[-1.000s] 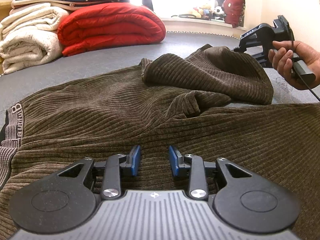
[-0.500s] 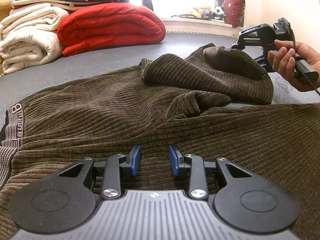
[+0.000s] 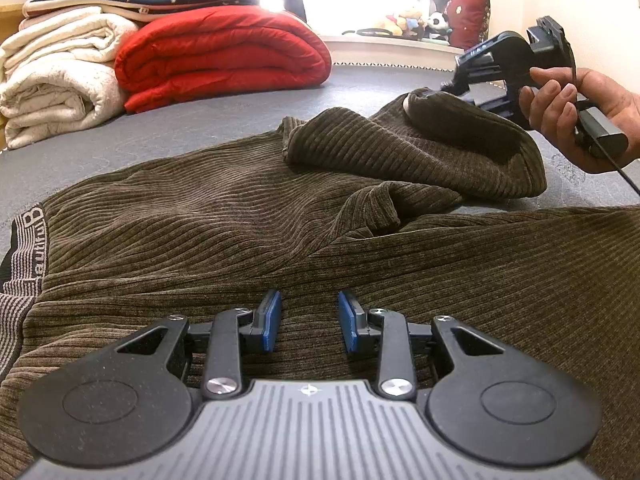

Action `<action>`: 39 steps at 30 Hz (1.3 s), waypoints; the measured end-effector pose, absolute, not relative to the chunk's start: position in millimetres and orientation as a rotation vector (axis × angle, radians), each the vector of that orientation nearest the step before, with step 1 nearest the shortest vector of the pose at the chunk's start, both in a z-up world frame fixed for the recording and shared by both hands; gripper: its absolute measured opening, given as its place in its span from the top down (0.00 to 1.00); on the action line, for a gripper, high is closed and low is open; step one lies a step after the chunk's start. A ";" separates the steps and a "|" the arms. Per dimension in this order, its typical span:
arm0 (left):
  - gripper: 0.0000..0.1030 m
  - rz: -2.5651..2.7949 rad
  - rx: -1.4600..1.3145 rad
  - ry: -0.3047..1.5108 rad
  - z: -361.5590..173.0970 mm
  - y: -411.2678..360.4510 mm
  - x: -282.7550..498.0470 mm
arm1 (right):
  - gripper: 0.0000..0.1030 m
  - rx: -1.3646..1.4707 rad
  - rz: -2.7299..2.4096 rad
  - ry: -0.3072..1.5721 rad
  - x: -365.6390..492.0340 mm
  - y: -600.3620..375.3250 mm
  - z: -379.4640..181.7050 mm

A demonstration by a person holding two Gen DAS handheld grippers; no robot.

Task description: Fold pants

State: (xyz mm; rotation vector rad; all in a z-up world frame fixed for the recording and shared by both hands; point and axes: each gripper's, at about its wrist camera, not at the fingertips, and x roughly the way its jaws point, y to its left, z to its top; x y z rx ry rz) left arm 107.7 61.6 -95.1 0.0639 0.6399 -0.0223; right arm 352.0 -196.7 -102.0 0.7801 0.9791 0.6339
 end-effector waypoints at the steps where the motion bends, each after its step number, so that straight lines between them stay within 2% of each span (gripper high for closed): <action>1: 0.65 -0.023 0.063 0.640 -95.1 61.6 107.7 | 0.95 0.752 0.622 0.966 350.8 -196.5 -98.9; 4: 0.65 -0.024 0.058 0.641 -94.8 61.3 107.4 | 0.98 0.745 0.594 0.874 349.0 -212.3 -75.4; 11: 0.65 -0.019 0.072 0.642 -94.6 58.9 107.9 | 1.00 0.926 0.239 0.296 301.1 -351.3 1.6; 13: 0.65 -0.017 0.078 0.642 -94.6 57.3 108.0 | 1.00 0.896 0.069 0.252 280.4 -387.7 2.2; 16: 0.65 -0.014 0.084 0.643 -94.1 54.6 108.2 | 1.00 0.883 -0.070 0.395 266.7 -424.0 -23.0; 17: 0.65 -0.011 0.090 0.644 -93.9 53.4 108.3 | 0.97 0.914 -0.045 0.489 267.6 -430.5 -38.2; 19: 0.64 -0.003 0.110 0.644 -93.6 49.5 108.3 | 0.96 0.947 0.042 0.655 269.4 -430.3 -64.7; 21: 0.61 0.011 0.135 0.645 -93.5 44.8 108.6 | 0.93 0.948 0.141 0.754 270.4 -418.2 -79.8; 23: 0.58 0.040 0.181 0.645 -92.8 37.4 109.0 | 0.77 0.956 0.217 0.831 272.6 -401.7 -89.4; 24: 0.57 0.050 0.200 0.649 -92.7 34.0 109.5 | 0.61 0.970 0.240 0.848 274.3 -392.8 -90.4; 25: 0.56 0.063 0.226 0.656 -90.6 30.1 111.0 | 0.52 1.001 0.260 0.852 275.5 -385.0 -92.9; 29: 0.56 0.072 0.279 0.703 -73.3 17.2 116.6 | 0.51 1.189 0.310 0.838 288.4 -363.0 -104.0; 35: 0.53 -0.058 0.266 0.602 -19.4 -8.9 145.2 | 0.51 1.456 0.254 0.860 312.2 -331.9 -141.0; 36: 0.50 -0.076 0.261 0.613 -15.0 -13.8 155.2 | 0.51 1.489 0.234 0.858 313.4 -329.8 -146.2; 39: 0.49 -0.129 0.290 0.682 -15.7 -32.1 189.9 | 0.51 1.575 0.190 0.838 317.6 -330.0 -157.1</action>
